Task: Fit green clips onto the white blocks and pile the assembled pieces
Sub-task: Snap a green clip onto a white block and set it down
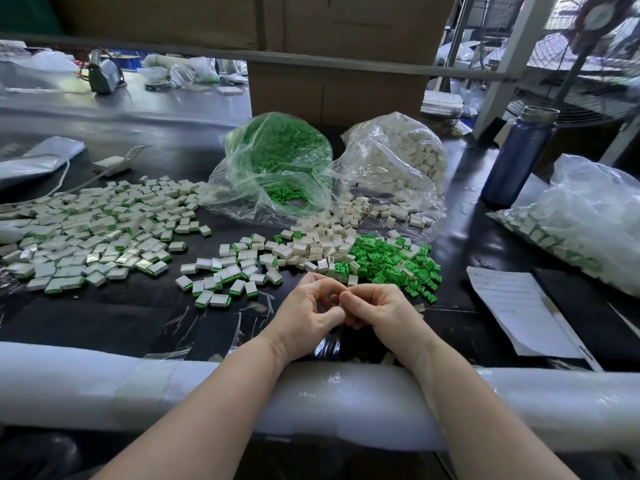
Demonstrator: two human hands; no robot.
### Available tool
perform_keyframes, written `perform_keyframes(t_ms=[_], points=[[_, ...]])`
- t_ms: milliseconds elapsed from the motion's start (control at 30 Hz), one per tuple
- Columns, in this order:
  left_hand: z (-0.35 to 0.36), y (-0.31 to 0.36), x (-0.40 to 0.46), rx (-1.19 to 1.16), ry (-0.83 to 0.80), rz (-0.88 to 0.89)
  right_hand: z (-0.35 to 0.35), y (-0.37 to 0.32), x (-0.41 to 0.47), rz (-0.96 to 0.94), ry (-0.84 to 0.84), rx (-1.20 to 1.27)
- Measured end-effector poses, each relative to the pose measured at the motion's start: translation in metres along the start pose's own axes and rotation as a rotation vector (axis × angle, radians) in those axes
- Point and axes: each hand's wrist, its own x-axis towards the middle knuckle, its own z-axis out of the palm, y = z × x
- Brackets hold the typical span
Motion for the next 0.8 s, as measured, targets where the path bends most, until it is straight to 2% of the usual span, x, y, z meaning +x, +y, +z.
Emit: perform_keyframes(t_ms=[500, 800], points=[[0.0018, -0.0042, 0.0017, 0.068, -0.047, 0.019, 0.0006, -0.0015, -0.0007, -0.001, 0.038, -0.079], [0.0025, -0.0061, 0.0027, 0.080, -0.029, 0.028, 0.0011, 0.0005, 0.0001, 0.001, 0.036, -0.014]])
